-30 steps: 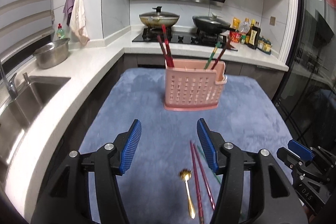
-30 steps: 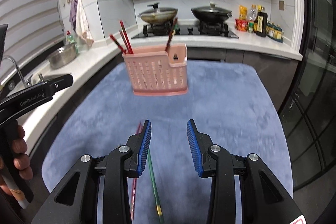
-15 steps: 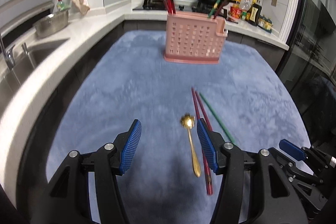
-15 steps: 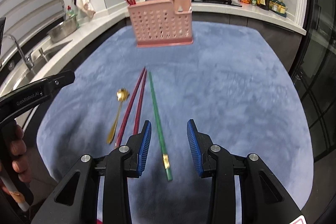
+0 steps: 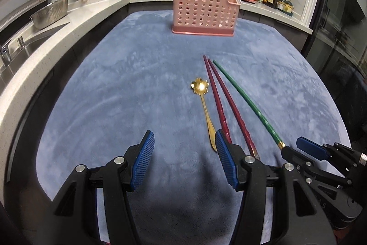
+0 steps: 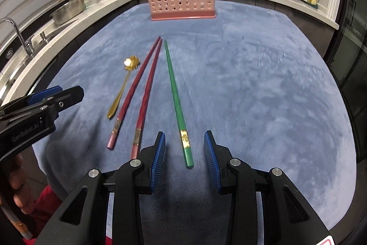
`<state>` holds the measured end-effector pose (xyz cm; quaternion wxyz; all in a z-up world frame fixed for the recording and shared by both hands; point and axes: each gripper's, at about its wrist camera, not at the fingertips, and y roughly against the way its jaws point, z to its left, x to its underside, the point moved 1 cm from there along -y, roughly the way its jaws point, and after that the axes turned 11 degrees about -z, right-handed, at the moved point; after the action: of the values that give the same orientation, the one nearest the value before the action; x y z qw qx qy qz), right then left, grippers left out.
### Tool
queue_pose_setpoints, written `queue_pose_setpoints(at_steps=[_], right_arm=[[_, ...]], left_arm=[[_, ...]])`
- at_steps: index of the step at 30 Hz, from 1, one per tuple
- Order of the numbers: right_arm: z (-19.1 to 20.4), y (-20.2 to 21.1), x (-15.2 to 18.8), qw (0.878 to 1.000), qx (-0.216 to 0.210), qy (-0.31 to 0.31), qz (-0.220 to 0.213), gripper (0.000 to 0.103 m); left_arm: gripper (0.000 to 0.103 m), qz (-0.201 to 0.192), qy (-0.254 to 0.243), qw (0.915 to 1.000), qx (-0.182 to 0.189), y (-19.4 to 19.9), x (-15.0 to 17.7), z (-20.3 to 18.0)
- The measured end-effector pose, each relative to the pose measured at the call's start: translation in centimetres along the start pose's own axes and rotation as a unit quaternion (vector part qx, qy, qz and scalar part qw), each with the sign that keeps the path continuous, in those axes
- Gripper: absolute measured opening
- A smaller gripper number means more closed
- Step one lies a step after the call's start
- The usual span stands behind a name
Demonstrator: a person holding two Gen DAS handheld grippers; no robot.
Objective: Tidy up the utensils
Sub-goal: 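Grasp a dark red chopstick with the left tool while the right tool grasps the green chopstick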
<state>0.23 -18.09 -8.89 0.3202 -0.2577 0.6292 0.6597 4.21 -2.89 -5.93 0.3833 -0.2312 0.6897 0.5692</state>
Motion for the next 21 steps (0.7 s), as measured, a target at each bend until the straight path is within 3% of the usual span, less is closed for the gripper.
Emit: queue_pose_setpoints(at_steps=[11,15,21], right_arm=[[0.0,-1.3,0.8,1.0,0.005,0.007,0.011,0.024],[-0.1,-1.3,0.9,1.0,0.01,0.007,0.009,0.01],[-0.4,-1.2,0.9,1.0,0.015,-0.001,0.005,0.009]], left_arm=[[0.053,0.016,-0.018,0.9996,0.016,-0.7,1.2,-1.3],[0.055,0.021,-0.021,0.9993,0.021,-0.8,1.4,-1.7],[0.057,0.028,-0.023,0.9989,0.03,-1.1,1.8,-2.0]])
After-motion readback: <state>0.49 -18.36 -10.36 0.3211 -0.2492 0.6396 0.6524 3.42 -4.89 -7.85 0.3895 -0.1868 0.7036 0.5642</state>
